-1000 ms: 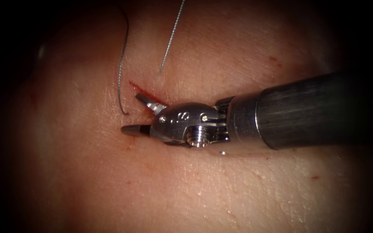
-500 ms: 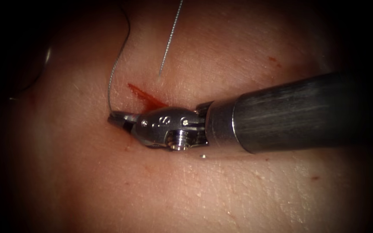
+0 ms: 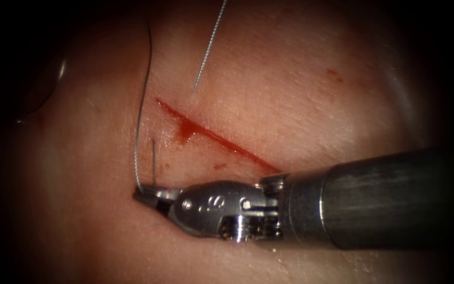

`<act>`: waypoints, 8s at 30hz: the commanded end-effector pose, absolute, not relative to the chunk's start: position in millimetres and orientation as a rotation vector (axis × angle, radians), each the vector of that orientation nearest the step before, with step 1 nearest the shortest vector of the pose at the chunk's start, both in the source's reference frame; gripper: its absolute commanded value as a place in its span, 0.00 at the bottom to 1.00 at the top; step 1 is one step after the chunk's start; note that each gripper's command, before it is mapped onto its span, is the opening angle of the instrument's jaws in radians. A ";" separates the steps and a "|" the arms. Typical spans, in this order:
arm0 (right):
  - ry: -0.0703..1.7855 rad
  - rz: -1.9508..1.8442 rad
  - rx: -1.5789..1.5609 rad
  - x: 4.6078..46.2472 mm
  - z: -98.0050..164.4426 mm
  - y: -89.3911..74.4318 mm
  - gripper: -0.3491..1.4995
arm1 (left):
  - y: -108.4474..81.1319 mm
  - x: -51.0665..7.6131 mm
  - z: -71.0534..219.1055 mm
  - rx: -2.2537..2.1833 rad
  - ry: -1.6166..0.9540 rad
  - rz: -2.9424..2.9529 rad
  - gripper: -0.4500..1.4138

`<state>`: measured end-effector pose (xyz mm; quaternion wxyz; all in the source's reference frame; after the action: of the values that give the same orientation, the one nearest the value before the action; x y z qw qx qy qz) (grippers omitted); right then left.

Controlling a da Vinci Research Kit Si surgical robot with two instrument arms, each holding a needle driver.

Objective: Wound Closure

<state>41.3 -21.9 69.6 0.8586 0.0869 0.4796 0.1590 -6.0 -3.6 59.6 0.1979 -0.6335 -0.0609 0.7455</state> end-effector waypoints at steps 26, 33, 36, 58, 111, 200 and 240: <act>1.004 0.359 0.137 39.3 66.3 -23.1 0.80 | -2.6 -3.2 60.3 -1.711 -0.139 2.090 0.00; 0.973 0.412 0.088 38.2 70.1 -20.0 0.73 | -2.9 -3.7 60.7 -1.706 -0.127 2.092 0.00; 0.959 0.427 0.069 38.8 72.0 -18.6 0.72 | -3.0 -4.1 60.8 -1.700 -0.117 2.092 0.00; 0.964 0.426 0.060 42.8 78.2 -15.8 0.35 | -3.7 -5.1 61.6 -1.706 -0.122 2.087 0.00; 1.048 0.222 0.164 39.9 63.6 -29.9 0.83 | -3.7 -4.8 62.1 -1.720 -0.145 2.081 0.00; 1.026 0.119 0.129 34.0 62.5 -31.9 0.00 | -7.5 -7.8 62.8 -1.743 -0.153 2.077 0.00; 1.058 0.257 -0.052 41.9 76.7 -18.0 0.86 | -5.3 -7.9 62.4 -1.762 -0.145 2.033 0.00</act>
<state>41.2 -17.3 75.9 0.8540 -0.0263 0.5047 0.1238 -7.5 -4.7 61.7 0.2217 -0.6374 -0.0512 0.7362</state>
